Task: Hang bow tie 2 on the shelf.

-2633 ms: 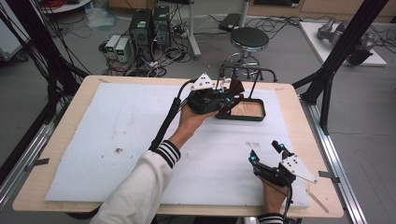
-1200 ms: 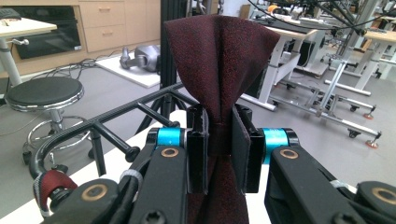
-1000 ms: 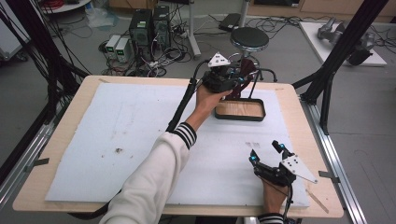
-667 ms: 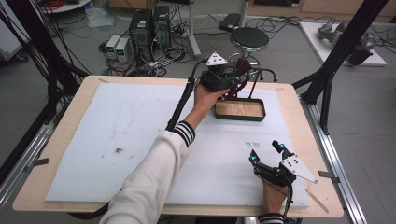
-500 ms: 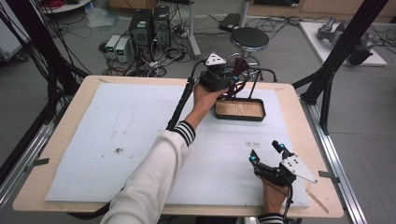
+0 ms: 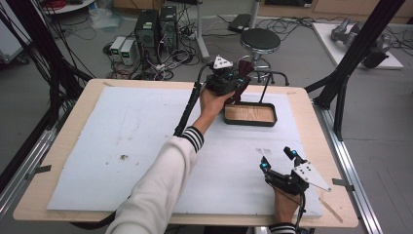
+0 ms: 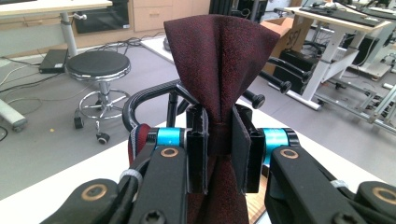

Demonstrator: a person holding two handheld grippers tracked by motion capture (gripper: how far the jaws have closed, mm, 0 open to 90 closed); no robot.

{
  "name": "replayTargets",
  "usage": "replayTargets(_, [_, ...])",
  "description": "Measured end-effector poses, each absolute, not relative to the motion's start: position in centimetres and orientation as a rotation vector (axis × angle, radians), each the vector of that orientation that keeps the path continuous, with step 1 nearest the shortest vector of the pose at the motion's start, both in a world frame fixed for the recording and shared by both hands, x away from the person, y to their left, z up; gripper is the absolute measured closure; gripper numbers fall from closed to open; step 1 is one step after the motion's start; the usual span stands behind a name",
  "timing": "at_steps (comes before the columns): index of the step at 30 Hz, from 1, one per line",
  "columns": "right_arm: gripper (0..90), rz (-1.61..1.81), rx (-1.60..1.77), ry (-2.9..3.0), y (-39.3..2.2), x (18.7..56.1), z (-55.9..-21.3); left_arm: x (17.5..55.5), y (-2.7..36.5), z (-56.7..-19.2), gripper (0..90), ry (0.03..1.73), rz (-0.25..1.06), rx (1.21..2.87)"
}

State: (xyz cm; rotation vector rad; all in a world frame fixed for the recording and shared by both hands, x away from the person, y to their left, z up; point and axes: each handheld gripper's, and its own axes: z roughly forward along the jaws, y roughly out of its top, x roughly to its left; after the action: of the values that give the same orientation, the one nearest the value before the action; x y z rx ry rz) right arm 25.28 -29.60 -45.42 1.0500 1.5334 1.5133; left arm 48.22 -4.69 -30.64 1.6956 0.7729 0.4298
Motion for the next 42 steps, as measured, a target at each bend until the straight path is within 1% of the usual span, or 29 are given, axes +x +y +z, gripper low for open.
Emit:
replayTargets(11, [9.8, 1.514, 1.049, 1.534, -29.6, 25.3, -45.4, 48.2, -4.9, -31.4, 77.0, 0.821, 0.444, 1.677])
replayTargets(20, [9.8, 1.513, 1.050, 1.534, -29.6, 25.3, -45.4, 48.2, -4.9, -32.1, 77.0, 0.867, 0.444, 1.692])
replayTargets(35, [9.8, 1.512, 1.044, 1.536, -29.6, 25.3, -45.4, 48.0, -5.2, -32.5, 75.5, 0.871, 0.445, 1.718])
replayTargets(39, [9.8, 1.512, 1.044, 1.535, -29.6, 25.3, -45.4, 48.0, -5.1, -32.5, 69.5, 0.874, 0.425, 1.735])
replayTargets(41, [9.8, 1.510, 1.042, 1.536, -29.6, 25.3, -45.4, 48.0, -5.1, -32.5, 63.1, 0.876, 0.402, 1.728])
replayTargets(42, [9.8, 1.510, 1.042, 1.535, -29.6, 25.3, -45.4, 48.0, -5.1, -32.5, 57.5, 0.866, 0.393, 1.733])
